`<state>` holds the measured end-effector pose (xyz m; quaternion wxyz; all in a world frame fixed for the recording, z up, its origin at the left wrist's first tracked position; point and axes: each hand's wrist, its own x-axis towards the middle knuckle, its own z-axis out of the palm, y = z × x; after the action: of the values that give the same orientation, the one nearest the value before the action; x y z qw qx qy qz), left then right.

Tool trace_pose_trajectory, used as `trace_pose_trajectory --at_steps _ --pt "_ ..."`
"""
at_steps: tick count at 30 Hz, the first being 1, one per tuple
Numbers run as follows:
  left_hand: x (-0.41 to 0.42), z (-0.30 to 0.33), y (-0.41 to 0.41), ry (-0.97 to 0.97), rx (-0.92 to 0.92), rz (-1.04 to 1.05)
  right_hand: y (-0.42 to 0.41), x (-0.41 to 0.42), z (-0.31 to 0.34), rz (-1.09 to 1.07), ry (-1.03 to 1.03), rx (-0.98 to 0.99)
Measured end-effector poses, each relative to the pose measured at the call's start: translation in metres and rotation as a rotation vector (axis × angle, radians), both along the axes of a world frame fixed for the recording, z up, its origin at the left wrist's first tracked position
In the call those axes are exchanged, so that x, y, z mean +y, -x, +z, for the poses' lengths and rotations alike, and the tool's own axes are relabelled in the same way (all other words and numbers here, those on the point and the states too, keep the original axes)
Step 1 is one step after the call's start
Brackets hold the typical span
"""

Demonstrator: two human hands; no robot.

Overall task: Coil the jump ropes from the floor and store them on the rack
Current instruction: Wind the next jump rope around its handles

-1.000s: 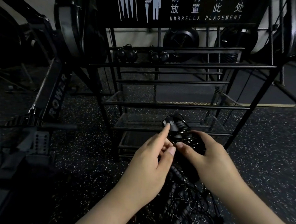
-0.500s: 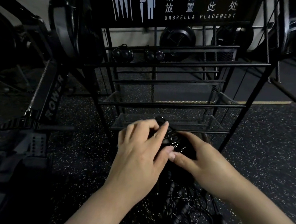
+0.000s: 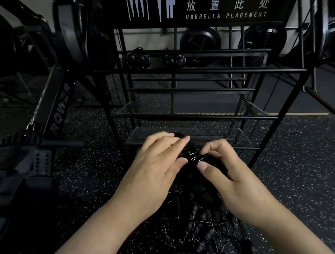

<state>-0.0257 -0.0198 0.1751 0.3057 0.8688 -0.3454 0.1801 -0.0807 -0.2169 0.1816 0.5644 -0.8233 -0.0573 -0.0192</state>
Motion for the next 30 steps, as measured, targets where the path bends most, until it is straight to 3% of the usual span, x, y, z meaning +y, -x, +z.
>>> trace_pose_trajectory --at_steps 4,13,23,30 --pt "0.001 0.005 0.000 0.015 0.004 -0.003 0.000 0.003 0.000 -0.002 0.034 -0.085" --pt "0.000 0.011 0.004 0.033 0.206 0.009 0.002 0.009 0.001 -0.008 0.056 -0.052" --pt "0.000 0.018 0.007 -0.009 0.282 -0.004 0.000 0.013 -0.002 -0.065 0.073 -0.107" --pt "0.001 0.012 0.008 0.087 0.336 0.019 -0.004 -0.001 0.001 0.092 0.095 0.009"
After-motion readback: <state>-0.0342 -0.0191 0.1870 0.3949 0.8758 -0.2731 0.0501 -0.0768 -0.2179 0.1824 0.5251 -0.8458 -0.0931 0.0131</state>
